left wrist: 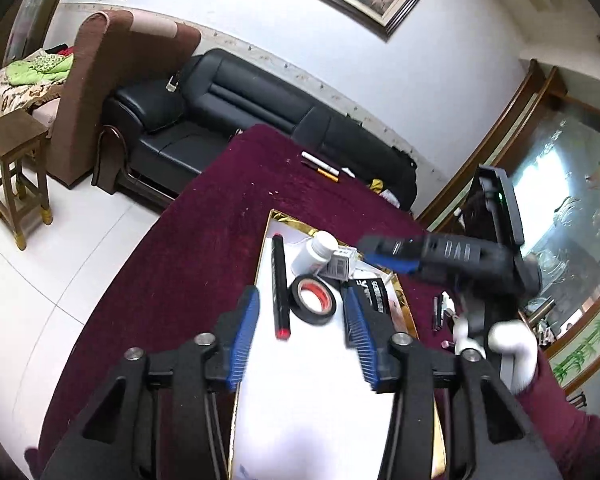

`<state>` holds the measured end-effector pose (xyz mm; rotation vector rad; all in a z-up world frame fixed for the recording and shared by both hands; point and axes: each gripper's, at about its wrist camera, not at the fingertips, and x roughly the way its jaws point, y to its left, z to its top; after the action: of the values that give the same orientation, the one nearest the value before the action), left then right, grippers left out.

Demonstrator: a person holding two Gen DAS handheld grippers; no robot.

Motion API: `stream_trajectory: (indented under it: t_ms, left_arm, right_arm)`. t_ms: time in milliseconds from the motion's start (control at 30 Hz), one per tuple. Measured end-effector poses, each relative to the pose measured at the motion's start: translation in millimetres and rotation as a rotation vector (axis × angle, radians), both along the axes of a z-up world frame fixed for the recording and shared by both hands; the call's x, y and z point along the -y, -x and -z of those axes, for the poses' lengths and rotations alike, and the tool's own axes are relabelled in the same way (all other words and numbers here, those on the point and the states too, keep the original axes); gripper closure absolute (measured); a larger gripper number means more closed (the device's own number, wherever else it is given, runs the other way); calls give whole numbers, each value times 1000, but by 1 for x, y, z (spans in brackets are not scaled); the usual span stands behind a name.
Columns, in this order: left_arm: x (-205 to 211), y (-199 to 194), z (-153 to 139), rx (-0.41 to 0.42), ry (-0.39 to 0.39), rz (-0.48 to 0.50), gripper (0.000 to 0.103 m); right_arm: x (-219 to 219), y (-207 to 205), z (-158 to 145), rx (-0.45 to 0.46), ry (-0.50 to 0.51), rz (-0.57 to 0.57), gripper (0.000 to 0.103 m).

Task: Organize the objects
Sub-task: 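Carry the marker and tape roll into the white box and release both, then move both tools back over the table toward the remaining black markers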

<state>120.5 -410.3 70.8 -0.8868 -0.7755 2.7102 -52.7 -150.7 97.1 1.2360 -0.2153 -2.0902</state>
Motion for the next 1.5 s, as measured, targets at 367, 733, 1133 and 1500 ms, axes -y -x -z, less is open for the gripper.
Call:
stream_trajectory:
  t_ms: [367,733,1133,1500]
  left_arm:
    - [42,-58,31,3,-129,-104,57]
    - [40,-65,37,-27,-169,-123,57]
    - [13,-75,15,-64,-147,-64,52]
    - [-72,-54,-22,-112,-88,177,44]
  right_arm:
    - [15,43,50,273,115,5,55]
    - [-32,1,28,103,5,127,55]
    - [-44,-17,16,121,94,10,55]
    - [-214,-116,-52,-366,-191,321,44]
